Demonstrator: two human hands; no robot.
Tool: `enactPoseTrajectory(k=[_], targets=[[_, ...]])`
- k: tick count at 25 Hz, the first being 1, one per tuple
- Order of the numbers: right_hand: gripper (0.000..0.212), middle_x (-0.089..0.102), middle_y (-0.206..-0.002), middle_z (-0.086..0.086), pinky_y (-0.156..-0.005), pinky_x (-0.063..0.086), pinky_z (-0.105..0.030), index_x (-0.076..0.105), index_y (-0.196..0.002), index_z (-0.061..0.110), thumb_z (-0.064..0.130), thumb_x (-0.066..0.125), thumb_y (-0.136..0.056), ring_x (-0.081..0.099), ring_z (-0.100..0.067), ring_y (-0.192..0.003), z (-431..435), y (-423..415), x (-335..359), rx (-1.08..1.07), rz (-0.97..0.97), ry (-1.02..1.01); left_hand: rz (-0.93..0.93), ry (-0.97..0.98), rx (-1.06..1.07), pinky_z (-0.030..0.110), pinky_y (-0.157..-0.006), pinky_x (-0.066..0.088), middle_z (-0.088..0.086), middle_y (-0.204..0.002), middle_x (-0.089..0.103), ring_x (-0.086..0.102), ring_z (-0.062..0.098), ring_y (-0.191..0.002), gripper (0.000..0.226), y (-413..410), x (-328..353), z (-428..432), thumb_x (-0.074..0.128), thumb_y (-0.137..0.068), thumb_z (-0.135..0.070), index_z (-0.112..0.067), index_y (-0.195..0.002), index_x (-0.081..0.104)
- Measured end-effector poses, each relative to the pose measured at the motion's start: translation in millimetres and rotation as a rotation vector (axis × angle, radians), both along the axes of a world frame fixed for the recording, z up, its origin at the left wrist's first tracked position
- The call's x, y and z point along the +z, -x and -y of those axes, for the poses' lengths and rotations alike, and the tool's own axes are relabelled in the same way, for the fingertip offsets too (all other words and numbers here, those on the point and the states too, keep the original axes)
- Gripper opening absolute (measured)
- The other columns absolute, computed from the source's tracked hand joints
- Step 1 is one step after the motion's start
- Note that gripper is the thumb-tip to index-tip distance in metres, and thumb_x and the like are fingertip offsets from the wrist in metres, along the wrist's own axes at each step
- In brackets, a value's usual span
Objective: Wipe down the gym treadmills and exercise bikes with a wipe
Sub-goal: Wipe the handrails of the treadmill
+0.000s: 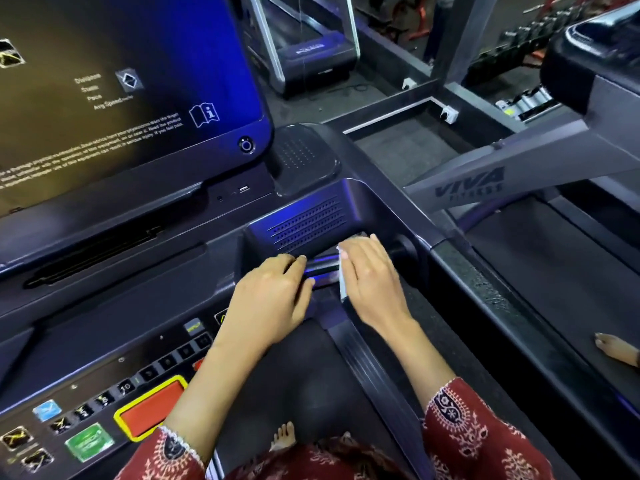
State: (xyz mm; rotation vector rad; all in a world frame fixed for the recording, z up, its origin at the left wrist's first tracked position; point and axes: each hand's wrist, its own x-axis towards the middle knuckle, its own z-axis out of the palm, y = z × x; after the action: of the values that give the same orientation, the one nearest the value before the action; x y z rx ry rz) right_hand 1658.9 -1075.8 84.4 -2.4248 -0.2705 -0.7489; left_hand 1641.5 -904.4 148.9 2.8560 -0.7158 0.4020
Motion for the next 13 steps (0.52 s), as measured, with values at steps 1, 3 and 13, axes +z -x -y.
enactPoseTrajectory(k=[1,3,13], targets=[[0.036,0.066,-0.097,-0.013,-0.104,0.034,-0.038,0.066,-0.100,-0.002,0.017,0.035,-0.100,0.061,-0.033,-0.092,5,2,-3,0.006,0.028,0.041,-0.019,0.000,-0.012,0.029,-0.047,0.051,0.010,-0.083,0.068,0.066,0.028,-0.067,0.044,-1,0,4,0.041,-0.082,-0.032,-0.001,-0.094,0.071],[0.042,0.066,-0.108,-0.015,-0.106,0.035,-0.043,0.066,-0.108,-0.003,0.021,0.032,-0.102,0.062,-0.032,-0.104,14,5,-12,-0.023,0.056,0.085,-0.051,0.010,-0.047,0.031,-0.048,0.052,0.012,-0.084,0.067,0.066,0.030,-0.066,0.044,-5,-2,10,0.041,-0.082,-0.031,-0.001,-0.093,0.070],[0.046,0.043,-0.143,-0.022,-0.114,0.024,-0.048,0.047,-0.134,-0.008,0.019,0.023,-0.106,0.031,-0.034,-0.139,14,21,-34,-0.170,-0.011,-0.247,-0.053,0.025,-0.147,0.034,-0.065,0.055,0.017,-0.096,0.067,0.066,0.033,-0.077,0.043,-13,-12,26,0.043,-0.083,-0.026,0.003,-0.102,0.068]])
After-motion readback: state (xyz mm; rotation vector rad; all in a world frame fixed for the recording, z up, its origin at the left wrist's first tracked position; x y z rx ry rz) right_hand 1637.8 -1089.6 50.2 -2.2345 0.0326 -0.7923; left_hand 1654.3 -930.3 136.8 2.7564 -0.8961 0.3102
